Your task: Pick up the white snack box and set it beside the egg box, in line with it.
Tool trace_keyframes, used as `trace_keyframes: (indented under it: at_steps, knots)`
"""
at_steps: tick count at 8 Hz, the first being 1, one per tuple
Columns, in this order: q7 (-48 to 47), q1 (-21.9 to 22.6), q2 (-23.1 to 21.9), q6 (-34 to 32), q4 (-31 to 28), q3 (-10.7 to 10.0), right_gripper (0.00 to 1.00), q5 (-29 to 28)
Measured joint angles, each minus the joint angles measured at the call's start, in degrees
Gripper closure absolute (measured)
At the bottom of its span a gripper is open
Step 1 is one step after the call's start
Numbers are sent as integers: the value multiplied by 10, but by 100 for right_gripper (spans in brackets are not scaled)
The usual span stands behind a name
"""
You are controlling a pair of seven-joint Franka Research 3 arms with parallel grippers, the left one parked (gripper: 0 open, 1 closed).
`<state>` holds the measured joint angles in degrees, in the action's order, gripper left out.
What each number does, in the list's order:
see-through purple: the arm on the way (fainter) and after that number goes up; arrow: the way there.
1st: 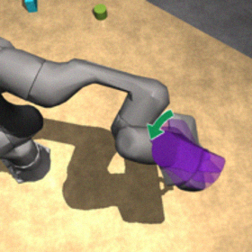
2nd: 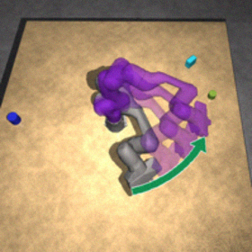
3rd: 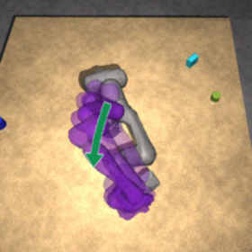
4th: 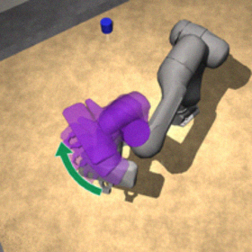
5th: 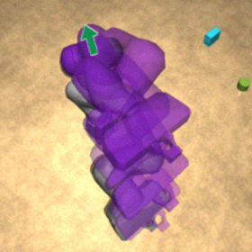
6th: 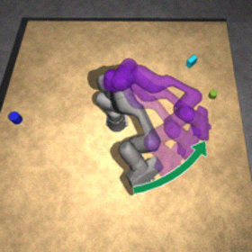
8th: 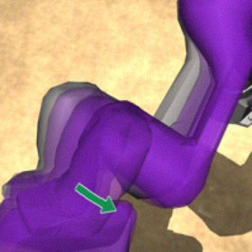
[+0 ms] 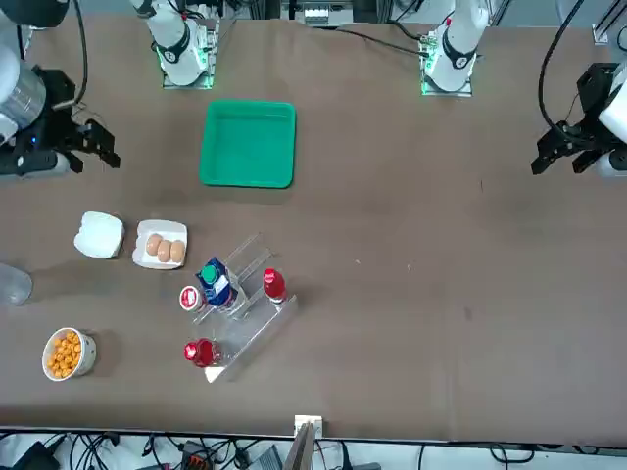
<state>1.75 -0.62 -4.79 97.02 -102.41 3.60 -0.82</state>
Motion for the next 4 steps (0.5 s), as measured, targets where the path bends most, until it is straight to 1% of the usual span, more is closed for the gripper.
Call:
trace_keyframes:
  at_steps: [2, 4]
  knots:
    - [16, 2, -9, 0, -3, -25, 0, 0]
    - [17, 15, -9, 0, -3, -29, 0, 0]
